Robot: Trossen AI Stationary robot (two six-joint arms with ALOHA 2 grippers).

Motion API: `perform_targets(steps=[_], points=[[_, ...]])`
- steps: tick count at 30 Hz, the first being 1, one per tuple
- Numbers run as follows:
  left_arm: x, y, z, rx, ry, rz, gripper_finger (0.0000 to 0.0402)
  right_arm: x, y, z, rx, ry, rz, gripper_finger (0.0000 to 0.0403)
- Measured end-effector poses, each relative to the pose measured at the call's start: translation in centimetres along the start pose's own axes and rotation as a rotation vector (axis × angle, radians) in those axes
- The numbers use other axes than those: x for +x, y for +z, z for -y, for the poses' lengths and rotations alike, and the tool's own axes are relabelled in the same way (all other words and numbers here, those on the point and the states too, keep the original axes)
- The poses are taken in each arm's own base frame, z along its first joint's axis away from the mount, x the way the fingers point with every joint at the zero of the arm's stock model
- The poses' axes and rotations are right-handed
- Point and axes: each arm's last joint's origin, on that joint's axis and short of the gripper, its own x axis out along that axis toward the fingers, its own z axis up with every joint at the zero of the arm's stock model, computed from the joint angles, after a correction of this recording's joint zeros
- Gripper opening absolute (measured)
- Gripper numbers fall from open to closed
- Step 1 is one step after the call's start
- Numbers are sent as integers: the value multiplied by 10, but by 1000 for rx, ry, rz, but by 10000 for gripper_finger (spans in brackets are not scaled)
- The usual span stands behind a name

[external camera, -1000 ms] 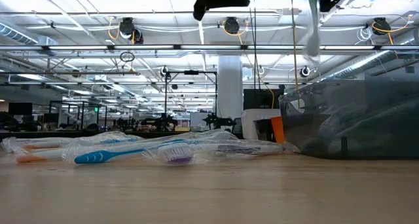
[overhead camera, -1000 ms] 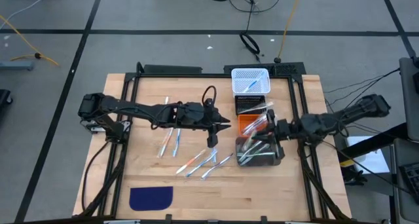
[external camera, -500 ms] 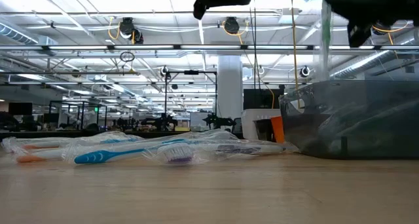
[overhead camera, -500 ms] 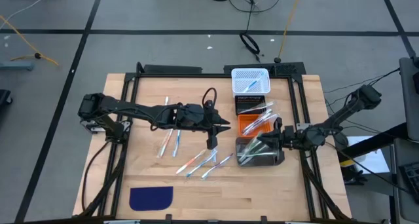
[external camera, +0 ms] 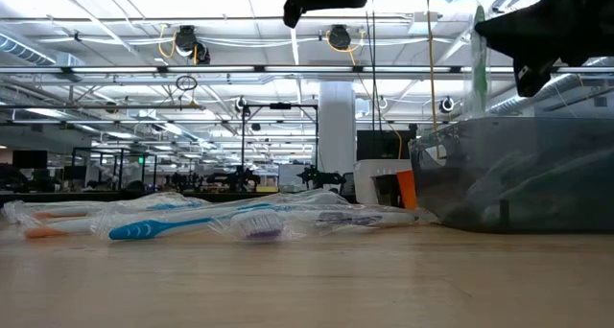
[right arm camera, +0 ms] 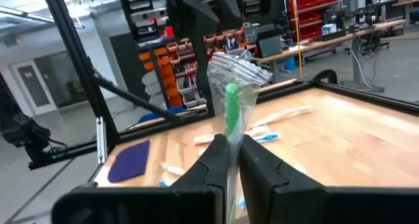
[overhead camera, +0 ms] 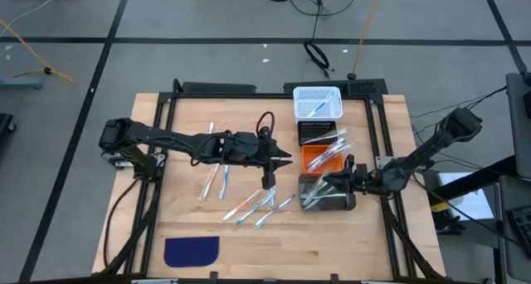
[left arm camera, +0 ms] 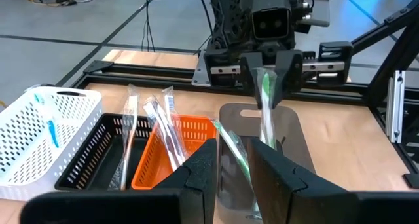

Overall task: Pick & Place Toothbrushes
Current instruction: Put the green toothbrush into the gray bin, then put the orange toothbrush into the black bin

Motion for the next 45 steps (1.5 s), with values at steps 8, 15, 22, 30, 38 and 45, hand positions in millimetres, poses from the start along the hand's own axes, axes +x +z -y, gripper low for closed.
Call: perform_targets(steps=[8,15,22,30,38,45], points=[[0,0,-1,14,4,-1,88,7,-12,-5,3,5,10,11],[0,-1,-1,18,10,-7,88,8,-14,-5,2,11,9,15],[0,-1,-1,18,10,-12,88,7,-14,-8,-51,89,-6,103],[0,-1,-1,18,10,-13,88,-2,-1,-13,-137,141,41,186],[0,-1,-1,17,10,-13,88,-11,-4,-14,-151,100,-14,188],[0,-1,-1,15,10,-13,88,-14,7,-13,-200,81,39,174]])
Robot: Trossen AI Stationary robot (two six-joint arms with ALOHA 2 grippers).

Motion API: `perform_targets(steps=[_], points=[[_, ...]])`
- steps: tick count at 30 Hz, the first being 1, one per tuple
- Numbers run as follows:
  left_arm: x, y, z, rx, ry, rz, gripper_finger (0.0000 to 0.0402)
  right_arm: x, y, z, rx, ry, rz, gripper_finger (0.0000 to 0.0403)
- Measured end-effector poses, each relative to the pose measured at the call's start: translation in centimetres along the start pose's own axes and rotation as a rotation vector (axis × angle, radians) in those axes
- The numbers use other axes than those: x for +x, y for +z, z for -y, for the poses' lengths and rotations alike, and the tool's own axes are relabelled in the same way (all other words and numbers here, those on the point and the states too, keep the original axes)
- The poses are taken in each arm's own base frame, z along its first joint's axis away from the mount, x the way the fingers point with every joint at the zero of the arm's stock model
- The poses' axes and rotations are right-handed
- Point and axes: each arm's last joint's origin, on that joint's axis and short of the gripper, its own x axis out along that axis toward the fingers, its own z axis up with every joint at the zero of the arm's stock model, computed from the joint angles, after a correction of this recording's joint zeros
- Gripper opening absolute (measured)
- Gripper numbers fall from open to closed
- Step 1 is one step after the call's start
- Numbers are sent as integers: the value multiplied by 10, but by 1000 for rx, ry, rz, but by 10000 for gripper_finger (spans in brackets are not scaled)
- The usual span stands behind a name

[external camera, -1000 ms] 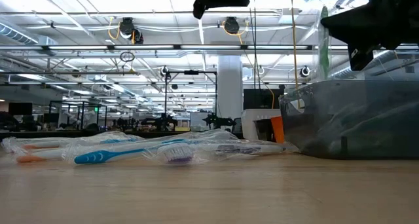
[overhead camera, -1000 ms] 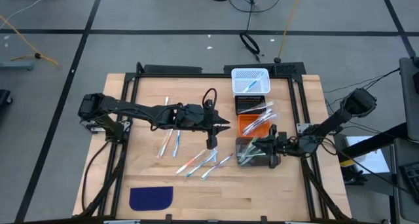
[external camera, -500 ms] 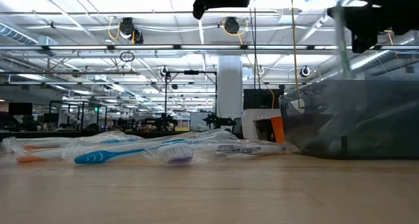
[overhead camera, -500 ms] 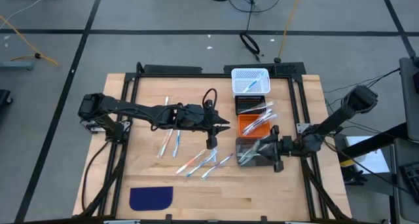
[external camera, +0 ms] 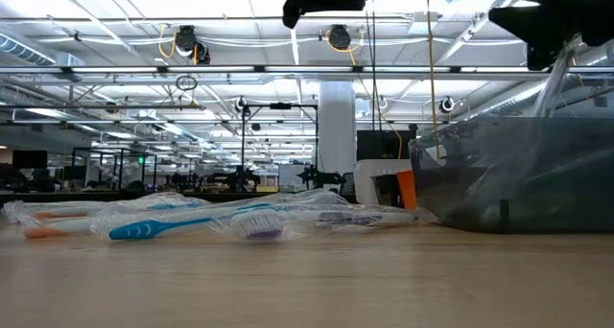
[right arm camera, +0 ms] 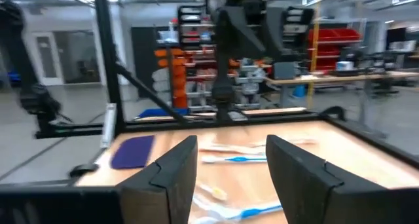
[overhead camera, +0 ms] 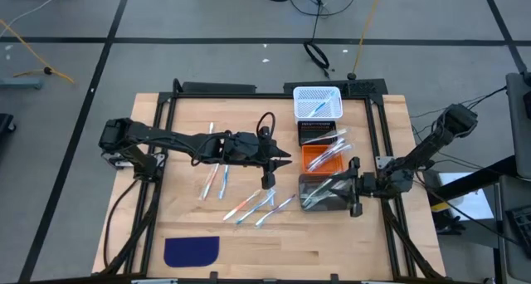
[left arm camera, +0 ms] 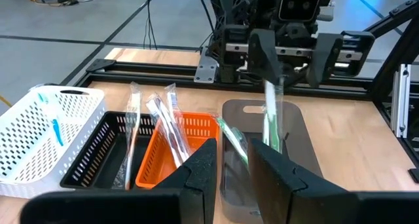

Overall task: Pick & Place Toothbrushes
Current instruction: Put the orange toothbrush into the black bin

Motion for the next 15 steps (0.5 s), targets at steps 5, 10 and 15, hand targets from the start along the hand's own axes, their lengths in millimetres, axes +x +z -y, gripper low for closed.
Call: perform_targets(steps=[5,10,15], points=[[0,0,0,0,0,0,88,-2,-2,4,-54,-70,-37,169],[0,0,0,0,0,-2,88,-7,-2,7,-55,-122,-68,168],[0,0,0,0,-1,-3,88,-8,-8,9,-54,-124,-113,166]])
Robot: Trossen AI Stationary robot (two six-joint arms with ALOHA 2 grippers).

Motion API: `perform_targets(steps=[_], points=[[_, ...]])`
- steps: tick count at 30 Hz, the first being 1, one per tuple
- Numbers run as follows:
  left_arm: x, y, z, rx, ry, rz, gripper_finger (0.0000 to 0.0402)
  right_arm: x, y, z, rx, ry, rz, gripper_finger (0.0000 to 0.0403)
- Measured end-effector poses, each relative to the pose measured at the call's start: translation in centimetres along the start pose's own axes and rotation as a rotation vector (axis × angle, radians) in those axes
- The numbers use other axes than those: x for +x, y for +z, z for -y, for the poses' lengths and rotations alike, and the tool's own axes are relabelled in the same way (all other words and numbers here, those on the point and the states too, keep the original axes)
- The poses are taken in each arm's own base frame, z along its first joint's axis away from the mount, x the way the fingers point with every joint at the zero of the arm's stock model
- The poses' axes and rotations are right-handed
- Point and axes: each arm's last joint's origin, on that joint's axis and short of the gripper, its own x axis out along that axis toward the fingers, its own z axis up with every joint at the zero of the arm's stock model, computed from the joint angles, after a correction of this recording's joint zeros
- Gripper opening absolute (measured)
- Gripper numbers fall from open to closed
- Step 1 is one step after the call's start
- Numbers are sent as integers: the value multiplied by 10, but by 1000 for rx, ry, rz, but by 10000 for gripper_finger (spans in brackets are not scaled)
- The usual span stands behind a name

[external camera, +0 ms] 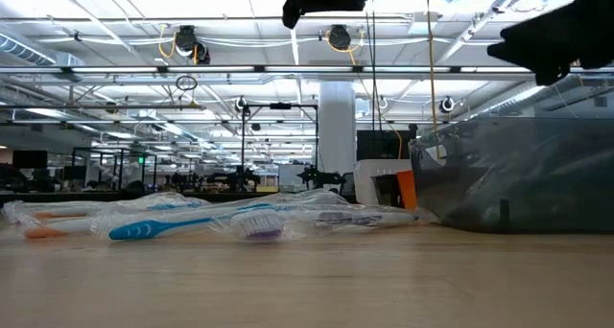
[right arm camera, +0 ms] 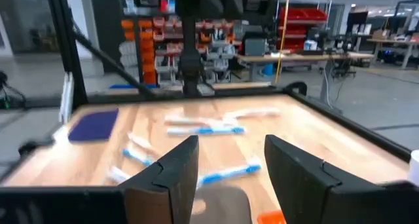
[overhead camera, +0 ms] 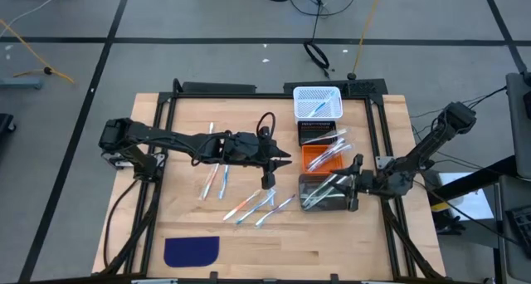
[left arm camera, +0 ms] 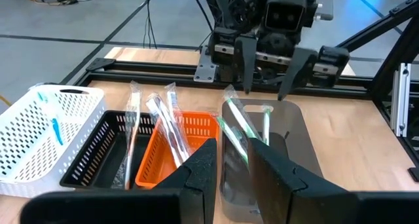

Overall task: Pick & Place Toothbrushes
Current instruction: Put the orange toothbrush into the black bin

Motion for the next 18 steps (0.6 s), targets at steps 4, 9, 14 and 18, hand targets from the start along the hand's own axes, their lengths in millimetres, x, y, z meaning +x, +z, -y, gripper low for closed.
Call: perform_targets(steps=[4,9,14,18], points=[[0,-4,0,-3,2,-37,88,0,7,0,19,-1,43,166],[-3,-19,-2,-43,23,-201,88,0,12,0,29,14,78,166],[-11,-41,-9,-120,181,-427,88,2,17,1,27,38,119,166],[-22,-59,-21,-216,332,-614,88,4,18,3,14,57,135,166]])
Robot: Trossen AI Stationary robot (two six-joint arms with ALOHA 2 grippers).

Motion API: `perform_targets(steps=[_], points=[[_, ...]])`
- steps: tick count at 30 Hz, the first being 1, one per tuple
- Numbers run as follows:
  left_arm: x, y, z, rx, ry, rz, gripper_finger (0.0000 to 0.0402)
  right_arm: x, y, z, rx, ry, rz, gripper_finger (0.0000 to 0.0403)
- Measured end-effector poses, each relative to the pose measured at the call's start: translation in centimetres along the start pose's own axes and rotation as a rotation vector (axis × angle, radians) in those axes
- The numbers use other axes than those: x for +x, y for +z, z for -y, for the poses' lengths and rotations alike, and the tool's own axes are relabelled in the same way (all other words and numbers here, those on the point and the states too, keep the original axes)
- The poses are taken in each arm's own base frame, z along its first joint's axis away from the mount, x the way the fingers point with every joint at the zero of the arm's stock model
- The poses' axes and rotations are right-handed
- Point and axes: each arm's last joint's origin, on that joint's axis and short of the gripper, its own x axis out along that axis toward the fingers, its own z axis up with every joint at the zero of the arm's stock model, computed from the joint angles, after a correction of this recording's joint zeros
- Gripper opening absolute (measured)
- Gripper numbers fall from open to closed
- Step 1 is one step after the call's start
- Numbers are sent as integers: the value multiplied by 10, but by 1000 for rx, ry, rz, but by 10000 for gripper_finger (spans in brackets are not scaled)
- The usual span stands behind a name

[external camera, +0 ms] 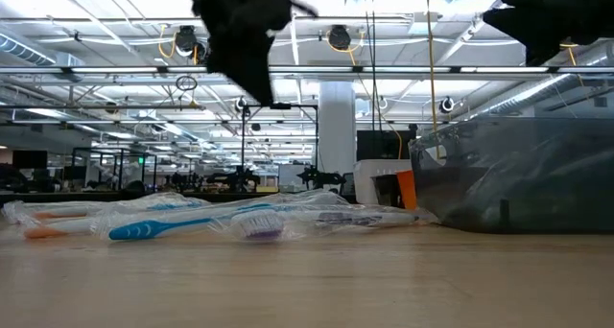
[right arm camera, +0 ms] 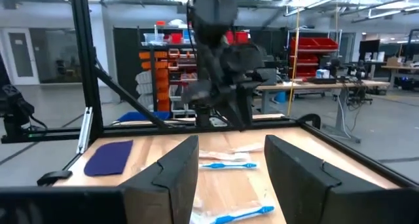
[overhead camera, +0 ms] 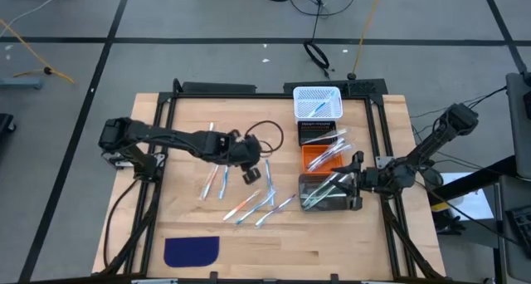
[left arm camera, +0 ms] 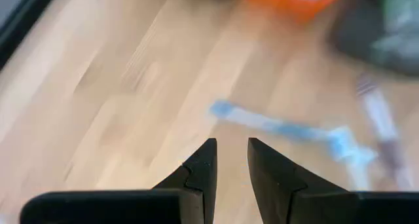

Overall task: Pick & Place Toothbrushes
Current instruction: Put the orange toothbrush into the black bin

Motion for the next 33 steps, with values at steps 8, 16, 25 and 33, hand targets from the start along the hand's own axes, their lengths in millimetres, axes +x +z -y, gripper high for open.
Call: perform_targets(steps=[8,16,25,33], points=[[19,-23,-38,-144,147,-214,88,6,5,1,-8,8,8,166],[42,-42,-85,-320,252,-351,88,9,7,-2,-48,11,-15,166],[42,-69,-133,-500,306,-406,88,9,7,-2,-38,13,-20,166],[34,-90,-157,-646,263,-347,88,9,6,-2,-47,14,-29,166]])
